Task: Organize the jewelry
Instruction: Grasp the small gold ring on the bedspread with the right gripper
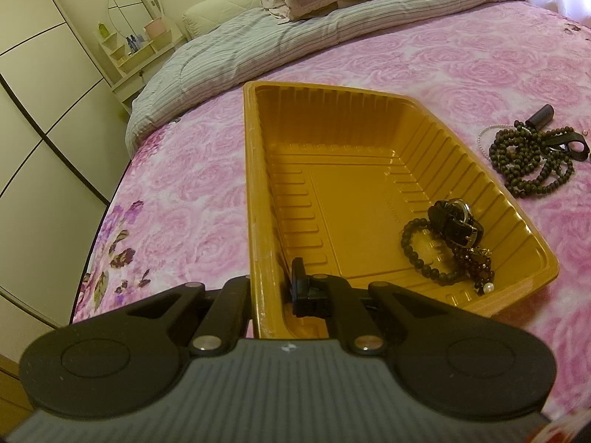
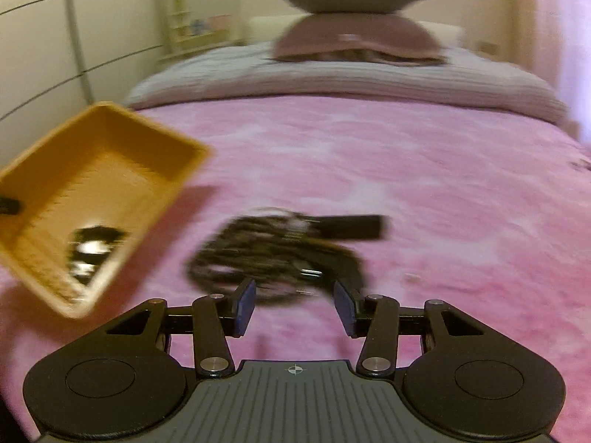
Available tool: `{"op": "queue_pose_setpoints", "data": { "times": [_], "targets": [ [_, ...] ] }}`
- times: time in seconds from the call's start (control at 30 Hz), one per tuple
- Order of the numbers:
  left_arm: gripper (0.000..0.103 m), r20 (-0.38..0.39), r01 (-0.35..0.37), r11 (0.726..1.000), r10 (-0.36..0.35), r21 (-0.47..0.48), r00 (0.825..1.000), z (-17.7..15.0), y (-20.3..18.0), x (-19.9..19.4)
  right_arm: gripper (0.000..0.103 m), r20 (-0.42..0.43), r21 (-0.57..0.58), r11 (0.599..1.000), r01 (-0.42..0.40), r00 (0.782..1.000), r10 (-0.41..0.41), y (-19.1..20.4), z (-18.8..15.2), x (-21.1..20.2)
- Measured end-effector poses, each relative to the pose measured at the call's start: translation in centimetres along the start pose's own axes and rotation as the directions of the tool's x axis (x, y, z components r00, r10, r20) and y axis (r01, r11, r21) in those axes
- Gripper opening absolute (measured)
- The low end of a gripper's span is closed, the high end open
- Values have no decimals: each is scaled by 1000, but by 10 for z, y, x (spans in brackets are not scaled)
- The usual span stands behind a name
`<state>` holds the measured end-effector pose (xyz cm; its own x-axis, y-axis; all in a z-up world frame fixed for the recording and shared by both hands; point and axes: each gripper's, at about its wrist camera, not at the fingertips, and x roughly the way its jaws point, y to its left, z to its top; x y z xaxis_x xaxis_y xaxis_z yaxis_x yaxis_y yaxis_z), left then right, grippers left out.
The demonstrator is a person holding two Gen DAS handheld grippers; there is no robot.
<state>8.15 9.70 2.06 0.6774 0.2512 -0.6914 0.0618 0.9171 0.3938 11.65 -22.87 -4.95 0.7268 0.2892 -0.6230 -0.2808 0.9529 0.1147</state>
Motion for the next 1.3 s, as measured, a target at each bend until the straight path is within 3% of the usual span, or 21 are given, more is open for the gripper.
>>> {"op": "queue_pose_setpoints", "data": {
  "times": [0.13, 0.27, 0.43, 0.57, 0.83, 1.0, 1.1, 1.3],
  "targets": [
    [4, -1, 0, 1000, 0, 0, 1000, 0, 0, 0, 47, 26, 58, 994, 97, 995, -98, -26, -1, -3],
    [4, 0, 0, 1000, 0, 0, 1000, 0, 0, 0, 47, 26, 71, 989, 131, 991, -133, -45, 1, 2],
    [4, -2, -1, 1000, 1, 1, 1000, -1, 1, 0, 46, 6, 27, 991, 133, 991, -133, -51, 3, 19],
    [4, -1, -1, 1000, 1, 0, 1000, -1, 1, 0, 33, -9, 9, 992, 130, 992, -130, -52, 4, 34],
    [4, -1, -1, 1000, 1, 0, 1000, 0, 0, 0, 28, -14, 19, 992, 124, 992, -124, -54, 2, 50],
    [4, -2, -1, 1000, 1, 1, 1000, 0, 0, 0, 20, -15, 26, 992, 127, 992, -126, -56, 3, 53],
    [4, -2, -2, 1000, 2, 1, 1000, -1, 1, 0, 9, -14, 28, 992, 124, 992, -124, -56, 3, 53],
    [4, -3, 0, 1000, 0, -2, 1000, -1, 3, -1, 8, 40, -23, 988, 153, 988, -152, -47, 3, 41]
  ]
}}
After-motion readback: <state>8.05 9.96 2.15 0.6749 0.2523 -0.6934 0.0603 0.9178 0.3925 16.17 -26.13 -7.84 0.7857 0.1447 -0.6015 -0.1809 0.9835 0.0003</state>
